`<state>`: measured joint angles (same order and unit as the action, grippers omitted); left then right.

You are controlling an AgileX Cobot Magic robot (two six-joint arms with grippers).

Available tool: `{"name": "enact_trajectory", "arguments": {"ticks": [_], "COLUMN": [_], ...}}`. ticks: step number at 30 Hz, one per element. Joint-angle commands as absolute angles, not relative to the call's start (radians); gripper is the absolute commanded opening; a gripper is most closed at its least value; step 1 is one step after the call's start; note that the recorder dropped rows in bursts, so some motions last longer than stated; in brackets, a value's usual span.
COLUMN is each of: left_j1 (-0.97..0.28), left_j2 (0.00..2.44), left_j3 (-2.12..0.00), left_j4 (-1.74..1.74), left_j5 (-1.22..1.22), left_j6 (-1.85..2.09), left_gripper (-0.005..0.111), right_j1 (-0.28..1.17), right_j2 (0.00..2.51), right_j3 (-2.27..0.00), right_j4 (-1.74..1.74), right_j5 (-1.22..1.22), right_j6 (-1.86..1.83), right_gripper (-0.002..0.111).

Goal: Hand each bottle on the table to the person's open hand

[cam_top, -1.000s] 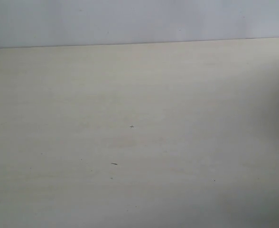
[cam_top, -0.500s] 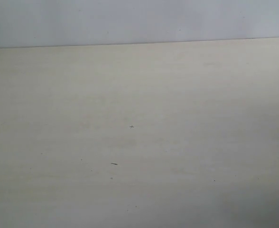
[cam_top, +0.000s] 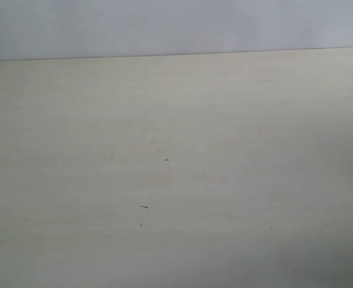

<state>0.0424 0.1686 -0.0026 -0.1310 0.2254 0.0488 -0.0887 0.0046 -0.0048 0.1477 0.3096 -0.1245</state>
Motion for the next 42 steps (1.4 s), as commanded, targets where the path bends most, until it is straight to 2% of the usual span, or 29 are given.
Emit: {"name": "enact_trajectory", "arguments": {"ticks": [1,6,12,42], "left_j1": [0.026,-0.022,-0.089,-0.089], "left_j2": [0.101,0.000,0.000,0.000], "left_j3": [0.000,0.000,0.000,0.000], "left_j4": [-0.134,-0.134,-0.137,-0.254], "left_j5": [0.260,0.295,0.319,0.319], "left_j6": [0.049,0.049,0.049,0.049], "left_gripper": [0.000,0.000,0.000,0.000], "right_j1": [-0.094,-0.094,-0.094,-0.094], "right_j2": [0.000,0.000,0.000,0.000], "right_j3": [0.000,0.000,0.000,0.000], "right_j4": [0.150,0.150,0.150,0.150], "right_j5": [0.303,0.303,0.303,0.305], "right_j6": [-0.130,-0.130,-0.130,-0.130], "right_gripper": [0.000,0.000,0.000,0.000]}}
